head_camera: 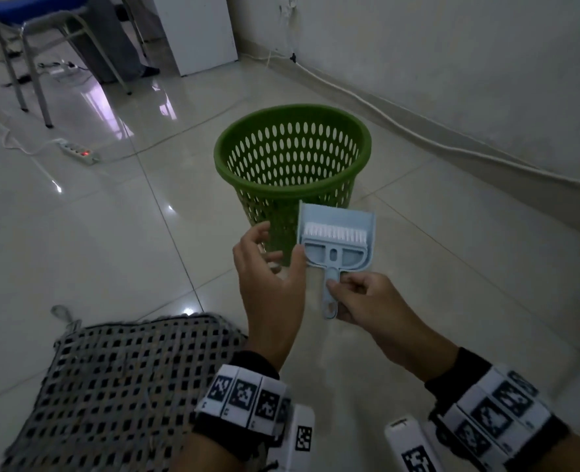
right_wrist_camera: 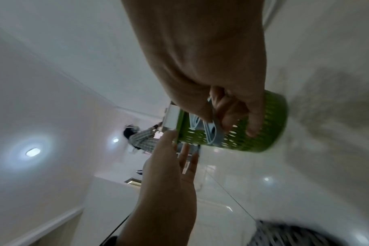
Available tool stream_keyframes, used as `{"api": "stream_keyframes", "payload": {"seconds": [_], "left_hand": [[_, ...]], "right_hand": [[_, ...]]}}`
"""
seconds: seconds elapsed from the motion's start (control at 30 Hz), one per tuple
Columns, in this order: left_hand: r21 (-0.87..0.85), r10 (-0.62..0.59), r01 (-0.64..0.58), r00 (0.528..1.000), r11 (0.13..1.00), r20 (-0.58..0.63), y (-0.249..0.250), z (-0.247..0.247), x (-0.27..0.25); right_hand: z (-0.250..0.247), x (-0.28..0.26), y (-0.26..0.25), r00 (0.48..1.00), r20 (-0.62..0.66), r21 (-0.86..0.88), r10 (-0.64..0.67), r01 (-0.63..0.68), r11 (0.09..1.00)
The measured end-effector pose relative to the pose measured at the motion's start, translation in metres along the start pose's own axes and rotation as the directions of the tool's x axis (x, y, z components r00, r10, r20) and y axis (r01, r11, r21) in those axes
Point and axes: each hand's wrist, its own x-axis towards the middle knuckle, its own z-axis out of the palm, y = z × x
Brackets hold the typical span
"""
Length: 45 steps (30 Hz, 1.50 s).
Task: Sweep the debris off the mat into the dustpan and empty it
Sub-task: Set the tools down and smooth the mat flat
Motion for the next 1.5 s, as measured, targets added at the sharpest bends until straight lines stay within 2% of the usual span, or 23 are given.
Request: {"api": "stream_keyframes", "payload": {"seconds": [0.1, 0.17, 0.23, 0.37, 0.53, 0.67, 0.73, 0.8, 0.9, 0.97, 1.0, 1.03, 1.1, 1.13, 1.17, 1.2, 1.27, 1.37, 1.43, 1.5], "left_hand": [[0.022, -0.103, 0.101, 0.991, 0.995, 0.081, -0.027, 0.0, -0.021], [0.071, -0.175, 0.165, 0.967, 0.984, 0.185, -0.046, 0.0, -0.033], [0.124, -0.241, 0.214, 0.929, 0.969, 0.28, -0.063, 0.0, -0.041], [0.207, -0.298, 0.234, 0.878, 0.95, 0.376, -0.086, 0.001, -0.055], [0.243, -0.339, 0.257, 0.847, 0.935, 0.408, -0.102, 0.003, -0.067], [0.266, -0.381, 0.288, 0.82, 0.92, 0.427, -0.113, 0.0, -0.074], [0.286, -0.391, 0.287, 0.807, 0.915, 0.442, -0.117, -0.003, -0.077], [0.302, -0.374, 0.257, 0.813, 0.918, 0.446, -0.121, -0.01, -0.079], [0.429, -0.328, 0.141, 0.855, 0.892, 0.402, -0.125, -0.032, -0.08], [0.521, -0.302, 0.082, 0.885, 0.849, 0.354, -0.128, -0.055, -0.083], [0.552, -0.29, 0.063, 0.896, 0.831, 0.336, -0.13, -0.066, -0.083], [0.582, -0.284, 0.052, 0.905, 0.812, 0.316, -0.134, -0.078, -0.084], [0.623, -0.263, 0.039, 0.925, 0.782, 0.273, -0.143, -0.104, -0.081], [0.627, -0.248, 0.044, 0.938, 0.778, 0.242, -0.148, -0.12, -0.079], [0.624, -0.228, 0.05, 0.951, 0.779, 0.207, -0.152, -0.132, -0.076], [0.628, -0.21, 0.064, 0.964, 0.776, 0.161, -0.156, -0.146, -0.074], [0.629, -0.196, 0.119, 0.979, 0.768, 0.055, -0.165, -0.18, -0.071], [0.613, -0.211, 0.207, 0.975, 0.762, -0.068, -0.188, -0.229, -0.07], [0.683, -0.282, 0.263, 0.955, 0.681, -0.087, -0.209, -0.258, -0.069], [0.793, -0.411, 0.289, 0.91, 0.537, -0.053, -0.229, -0.281, -0.07]], "right_hand": [[0.005, 0.009, 0.038, 0.976, -0.07, 0.196, 0.205, -0.188, 0.962], [0.014, 0.02, 0.059, 0.932, -0.094, 0.321, 0.349, -0.304, 0.897], [0.025, 0.033, 0.078, 0.898, -0.125, 0.396, 0.422, -0.345, 0.851], [0.045, 0.055, 0.111, 0.895, -0.203, 0.396, 0.398, -0.296, 0.869], [0.059, 0.074, 0.144, 0.865, -0.304, 0.272, 0.398, -0.322, 0.907], [0.057, 0.08, 0.148, 0.825, -0.42, 0.181, 0.378, -0.332, 0.926], [0.052, 0.08, 0.149, 0.825, -0.426, 0.143, 0.371, -0.344, 0.928], [0.047, 0.082, 0.152, 0.845, -0.388, 0.108, 0.369, -0.356, 0.928], [0.047, 0.075, 0.156, 0.866, -0.288, 0.068, 0.409, -0.407, 0.911], [0.06, 0.061, 0.152, 0.841, -0.356, 0.054, 0.407, -0.416, 0.908], [0.069, 0.053, 0.147, 0.845, -0.392, 0.025, 0.363, -0.384, 0.923], [0.079, 0.047, 0.143, 0.882, -0.379, -0.049, 0.28, -0.322, 0.946], [0.099, 0.03, 0.131, 0.975, -0.197, -0.263, 0.1, -0.151, 0.953], [0.109, 0.022, 0.125, 0.998, -0.059, -0.367, 0.021, -0.041, 0.929], [0.116, 0.016, 0.119, 0.996, 0.073, -0.45, -0.051, 0.079, 0.889], [0.124, 0.009, 0.114, 0.975, 0.204, -0.507, -0.094, 0.187, 0.841], [0.144, -0.004, 0.109, 0.892, 0.435, -0.548, -0.126, 0.373, 0.749], [0.177, -0.012, 0.119, 0.748, 0.657, -0.609, -0.091, 0.598, 0.522], [0.201, -0.013, 0.132, 0.678, 0.731, -0.615, -0.081, 0.705, 0.353], [0.222, -0.012, 0.145, 0.647, 0.76, -0.621, -0.057, 0.749, 0.231]]}}
